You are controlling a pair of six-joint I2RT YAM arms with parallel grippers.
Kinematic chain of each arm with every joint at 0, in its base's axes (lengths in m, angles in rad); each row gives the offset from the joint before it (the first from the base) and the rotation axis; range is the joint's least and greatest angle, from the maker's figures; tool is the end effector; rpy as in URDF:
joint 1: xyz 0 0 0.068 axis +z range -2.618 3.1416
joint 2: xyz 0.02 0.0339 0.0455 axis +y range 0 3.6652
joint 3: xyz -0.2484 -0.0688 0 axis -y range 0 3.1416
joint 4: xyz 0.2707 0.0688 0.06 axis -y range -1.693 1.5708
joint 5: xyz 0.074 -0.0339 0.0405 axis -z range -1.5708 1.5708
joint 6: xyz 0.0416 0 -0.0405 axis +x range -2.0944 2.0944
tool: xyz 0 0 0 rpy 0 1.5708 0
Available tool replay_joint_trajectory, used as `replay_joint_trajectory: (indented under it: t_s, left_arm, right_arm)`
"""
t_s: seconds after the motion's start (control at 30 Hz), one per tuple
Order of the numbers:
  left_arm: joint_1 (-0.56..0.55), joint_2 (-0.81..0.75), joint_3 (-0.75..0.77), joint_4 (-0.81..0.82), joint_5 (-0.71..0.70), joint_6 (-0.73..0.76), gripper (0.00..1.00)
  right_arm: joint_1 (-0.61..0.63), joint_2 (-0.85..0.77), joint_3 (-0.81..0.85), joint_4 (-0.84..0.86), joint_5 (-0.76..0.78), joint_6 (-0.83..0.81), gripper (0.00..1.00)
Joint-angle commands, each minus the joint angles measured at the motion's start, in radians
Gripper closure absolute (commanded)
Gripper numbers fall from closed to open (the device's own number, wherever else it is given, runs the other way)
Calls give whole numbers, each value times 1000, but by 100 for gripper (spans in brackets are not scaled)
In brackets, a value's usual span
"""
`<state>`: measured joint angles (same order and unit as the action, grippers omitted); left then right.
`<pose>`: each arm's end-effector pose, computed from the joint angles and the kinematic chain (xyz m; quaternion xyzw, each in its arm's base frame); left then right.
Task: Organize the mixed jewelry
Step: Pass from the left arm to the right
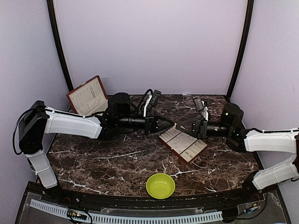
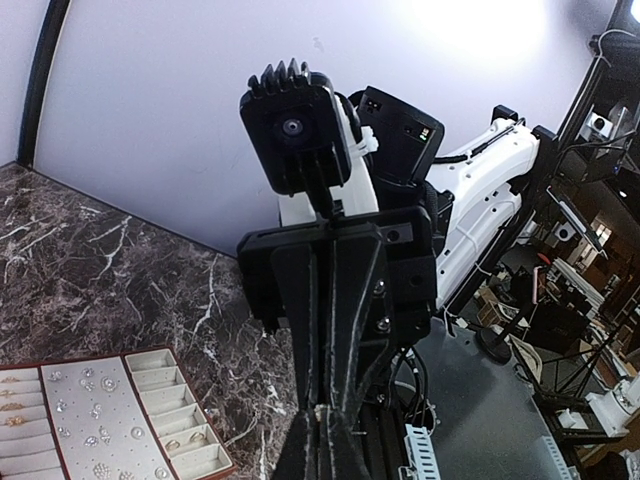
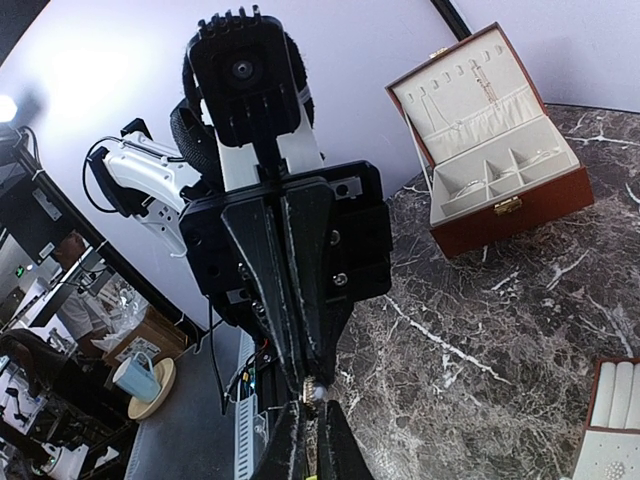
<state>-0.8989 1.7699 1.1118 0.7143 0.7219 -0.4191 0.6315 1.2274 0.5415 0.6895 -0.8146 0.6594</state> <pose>0.2431 -0.3498 0.2448 0.4020 0.5633 -0.6081 0.3889 0.2133 0.1935 0.2227 -0.2715 0.6519 0.6146 0.3514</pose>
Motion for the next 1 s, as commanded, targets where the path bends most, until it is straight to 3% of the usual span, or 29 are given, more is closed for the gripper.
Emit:
replay_joint_trajectory:
  t_s: [0.0,0.3,0.6,0.97]
  left_arm:
    - [-1,-5,-4,15,27,18,100]
    - [-1,-3,1,19,38,14,100]
    - [-2,6,12,24,49,8,100]
    - [-2,18,19,13,43,5,100]
  right_arm:
    - [10,9,26,55,1,0,96]
    - [10,15,28,20,50,-23,83]
    - [10,32,31,40,36,-24,82]
    - [10,29,27,67,34,-26,100]
